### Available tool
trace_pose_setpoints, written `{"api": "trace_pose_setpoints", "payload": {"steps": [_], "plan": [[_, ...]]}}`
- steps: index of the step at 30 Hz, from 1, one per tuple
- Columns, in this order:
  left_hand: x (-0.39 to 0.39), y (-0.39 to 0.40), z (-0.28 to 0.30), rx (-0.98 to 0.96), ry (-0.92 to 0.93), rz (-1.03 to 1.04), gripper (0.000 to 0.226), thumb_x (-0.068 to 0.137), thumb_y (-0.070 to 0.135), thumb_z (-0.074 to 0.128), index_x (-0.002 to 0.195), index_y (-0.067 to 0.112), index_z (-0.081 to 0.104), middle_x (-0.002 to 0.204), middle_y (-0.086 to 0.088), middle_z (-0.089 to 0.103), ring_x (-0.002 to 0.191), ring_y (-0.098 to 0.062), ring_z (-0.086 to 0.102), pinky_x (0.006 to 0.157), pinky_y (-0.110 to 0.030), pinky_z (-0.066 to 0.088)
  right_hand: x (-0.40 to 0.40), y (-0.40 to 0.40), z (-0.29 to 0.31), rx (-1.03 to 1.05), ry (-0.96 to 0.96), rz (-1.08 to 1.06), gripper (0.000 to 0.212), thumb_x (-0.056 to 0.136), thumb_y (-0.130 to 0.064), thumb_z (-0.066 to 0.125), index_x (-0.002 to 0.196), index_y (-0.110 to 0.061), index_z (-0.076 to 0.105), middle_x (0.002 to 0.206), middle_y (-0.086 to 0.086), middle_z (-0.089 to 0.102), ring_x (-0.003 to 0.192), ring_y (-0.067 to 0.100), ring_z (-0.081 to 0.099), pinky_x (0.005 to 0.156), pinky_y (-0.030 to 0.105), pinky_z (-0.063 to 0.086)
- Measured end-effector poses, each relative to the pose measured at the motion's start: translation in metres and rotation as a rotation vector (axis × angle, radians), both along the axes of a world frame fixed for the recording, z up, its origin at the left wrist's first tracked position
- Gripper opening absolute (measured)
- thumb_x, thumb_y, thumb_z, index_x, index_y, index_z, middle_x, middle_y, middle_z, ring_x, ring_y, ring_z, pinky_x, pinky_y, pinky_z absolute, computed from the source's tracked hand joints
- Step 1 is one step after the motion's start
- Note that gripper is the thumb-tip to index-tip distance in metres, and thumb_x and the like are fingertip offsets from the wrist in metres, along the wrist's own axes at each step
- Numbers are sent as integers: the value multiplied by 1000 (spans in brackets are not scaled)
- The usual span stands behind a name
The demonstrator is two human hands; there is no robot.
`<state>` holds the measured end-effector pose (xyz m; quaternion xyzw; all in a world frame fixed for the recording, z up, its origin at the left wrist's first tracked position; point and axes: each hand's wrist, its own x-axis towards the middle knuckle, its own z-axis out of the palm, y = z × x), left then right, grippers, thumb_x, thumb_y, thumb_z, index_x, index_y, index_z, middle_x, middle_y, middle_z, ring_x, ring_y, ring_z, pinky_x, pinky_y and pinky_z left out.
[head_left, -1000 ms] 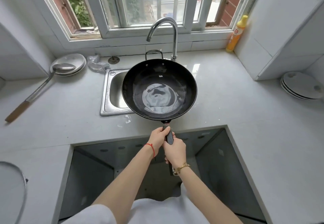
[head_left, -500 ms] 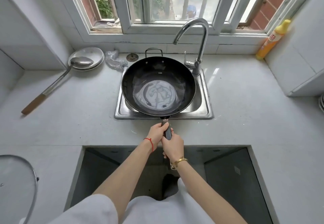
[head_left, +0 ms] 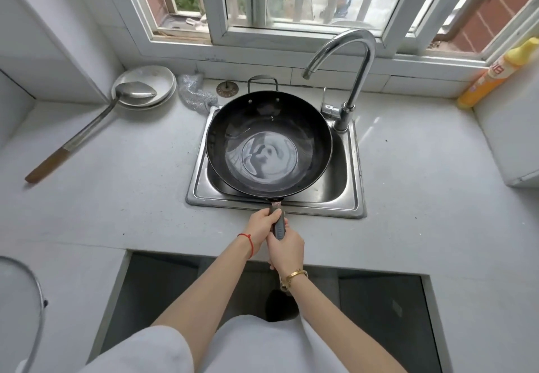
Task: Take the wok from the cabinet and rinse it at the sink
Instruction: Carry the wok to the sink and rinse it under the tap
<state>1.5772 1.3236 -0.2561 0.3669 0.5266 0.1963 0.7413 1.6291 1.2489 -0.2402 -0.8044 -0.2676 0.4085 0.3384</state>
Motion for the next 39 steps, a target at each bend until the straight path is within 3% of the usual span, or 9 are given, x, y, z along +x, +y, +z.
{"api": "trace_pose_setpoints", "payload": {"steps": [6,15,20,25,28,31,33,35,39], "plan": [[-1,-4,-7,-12,4,-23,19,101,17,50,108,1,58,88,-7,67,78,-15,66,71,-21,55,1,-6,-5,-9,16,17,8,94,-30,58,92,-22,57,68,4,62,48,20,61,38,26,52],[-4,-6,-7,-8,11,-49,16,97,21,57,102,6,63,92,-9,70,86,-19,67,85,-30,55,8,-6,-5,-77,30,118,18,95,-30,53,83,-17,55,64,6,63,41,17,59,43,30,55],[0,-7,-4,-27,14,-30,16,97,15,57,104,2,62,89,-10,69,77,-19,67,74,-25,57,33,-4,-1,-165,-86,368,33,93,-48,52,78,-19,56,67,1,62,59,16,61,60,30,53],[-1,-8,1,-34,29,-51,17,99,20,55,108,8,62,91,-7,69,73,-14,71,64,-18,55,74,9,9,-155,-206,330,55,84,-69,48,68,-17,53,74,11,72,68,28,69,74,44,58],[0,-8,3,-88,-7,-36,20,100,19,52,114,5,56,97,-9,68,72,-17,73,66,-24,60,100,27,14,-59,-212,233,55,90,-61,46,80,-9,61,78,12,71,74,29,68,77,45,56],[2,-8,6,-152,-29,-5,31,100,15,52,123,-5,51,101,-16,65,74,-23,70,65,-28,62,121,53,22,86,-221,137,39,96,-41,48,93,-6,65,84,6,69,81,24,65,76,37,52],[3,-7,5,-177,-33,14,33,100,14,52,125,-8,49,101,-17,63,77,-26,68,63,-29,62,134,74,30,170,-219,99,29,97,-28,49,112,-8,65,101,3,68,96,19,63,86,34,51],[4,-8,4,-177,-19,16,34,100,14,52,126,-7,49,103,-18,63,80,-27,68,64,-29,62,147,99,36,230,-201,82,35,98,-21,46,129,-10,57,122,5,63,111,18,59,98,31,48],[1,-6,2,-170,14,-14,35,99,20,53,126,-3,52,107,-16,66,88,-27,71,79,-35,61,175,155,46,296,-167,59,46,99,-16,41,144,-12,45,143,5,51,132,18,47,111,30,36]]}}
